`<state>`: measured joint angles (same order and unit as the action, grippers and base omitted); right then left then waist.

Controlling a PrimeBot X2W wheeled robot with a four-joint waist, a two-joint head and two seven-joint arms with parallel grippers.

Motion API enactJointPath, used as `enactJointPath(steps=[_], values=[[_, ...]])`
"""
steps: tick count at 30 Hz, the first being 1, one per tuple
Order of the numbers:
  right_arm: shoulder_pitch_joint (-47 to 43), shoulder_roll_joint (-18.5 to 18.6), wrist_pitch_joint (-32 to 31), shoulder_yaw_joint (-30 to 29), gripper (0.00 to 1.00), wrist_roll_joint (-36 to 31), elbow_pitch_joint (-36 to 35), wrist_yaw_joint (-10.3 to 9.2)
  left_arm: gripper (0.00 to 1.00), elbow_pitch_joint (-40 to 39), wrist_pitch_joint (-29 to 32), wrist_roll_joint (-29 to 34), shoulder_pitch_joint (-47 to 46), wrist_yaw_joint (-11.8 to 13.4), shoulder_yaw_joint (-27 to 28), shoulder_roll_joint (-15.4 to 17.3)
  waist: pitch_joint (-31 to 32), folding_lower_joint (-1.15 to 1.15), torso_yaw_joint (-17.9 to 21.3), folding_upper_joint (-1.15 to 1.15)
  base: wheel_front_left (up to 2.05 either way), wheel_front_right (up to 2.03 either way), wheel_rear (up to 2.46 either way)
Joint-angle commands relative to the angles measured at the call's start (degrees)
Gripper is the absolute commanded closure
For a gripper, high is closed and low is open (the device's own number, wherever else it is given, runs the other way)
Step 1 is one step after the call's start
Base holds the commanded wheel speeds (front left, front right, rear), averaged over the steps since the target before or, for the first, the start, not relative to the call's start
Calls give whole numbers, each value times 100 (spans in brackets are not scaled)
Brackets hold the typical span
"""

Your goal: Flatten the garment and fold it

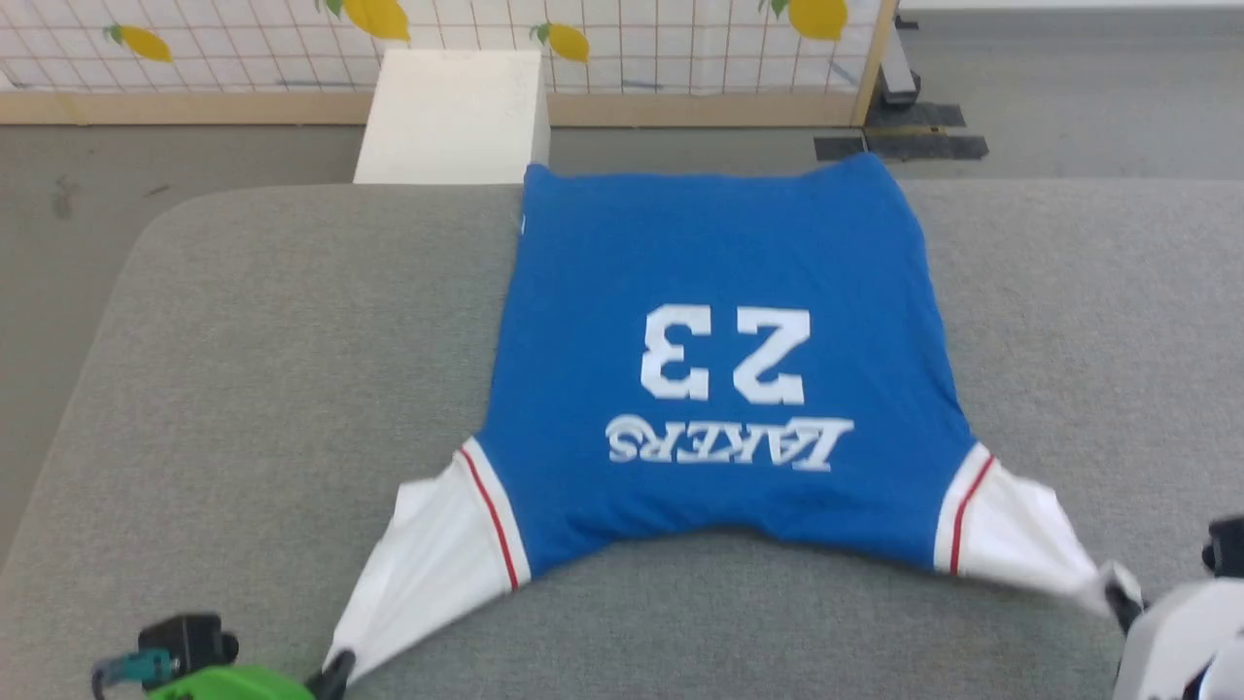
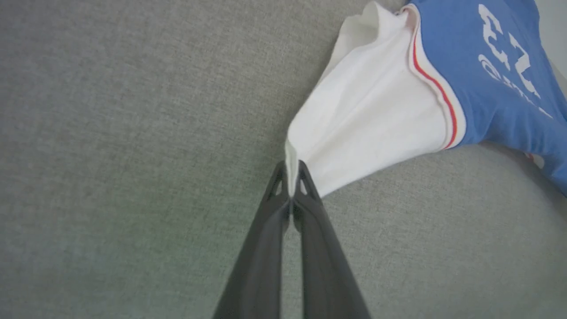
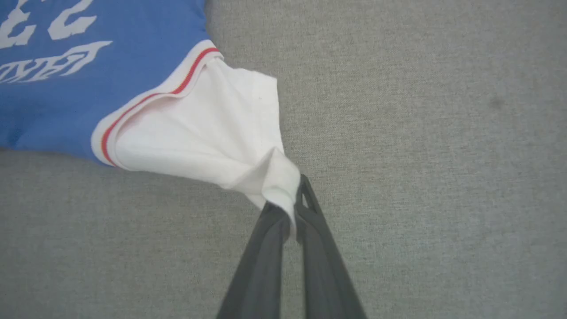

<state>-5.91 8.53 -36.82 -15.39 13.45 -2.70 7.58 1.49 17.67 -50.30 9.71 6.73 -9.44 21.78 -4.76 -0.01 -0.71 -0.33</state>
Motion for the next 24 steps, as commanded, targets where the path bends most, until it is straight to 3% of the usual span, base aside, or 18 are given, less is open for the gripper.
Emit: enactJointPath(steps=[1, 10, 15, 24], values=[[-164, -85, -101, -87, 100, -79, -108, -9, 100, -55, 54, -90, 214, 96, 49, 49, 83, 1, -72, 33, 0, 0, 0], [-926, -526, -832, -741, 100, -579, -348, -9, 100, -437, 349, -150, 920, 493, 76, 150, 93, 1, -163, 33, 0, 0, 0], [-930, -561, -750, -769, 100, -471, -136, -9, 100, -349, 303, -95, 866, 496, -13, 87, 48, 1, -179, 33, 0, 0, 0], [-584, -564, -236, -464, 100, -240, 875, -9, 100, -24, 109, 33, 522, 367, -202, -77, -58, 1, -153, 33, 0, 0, 0]])
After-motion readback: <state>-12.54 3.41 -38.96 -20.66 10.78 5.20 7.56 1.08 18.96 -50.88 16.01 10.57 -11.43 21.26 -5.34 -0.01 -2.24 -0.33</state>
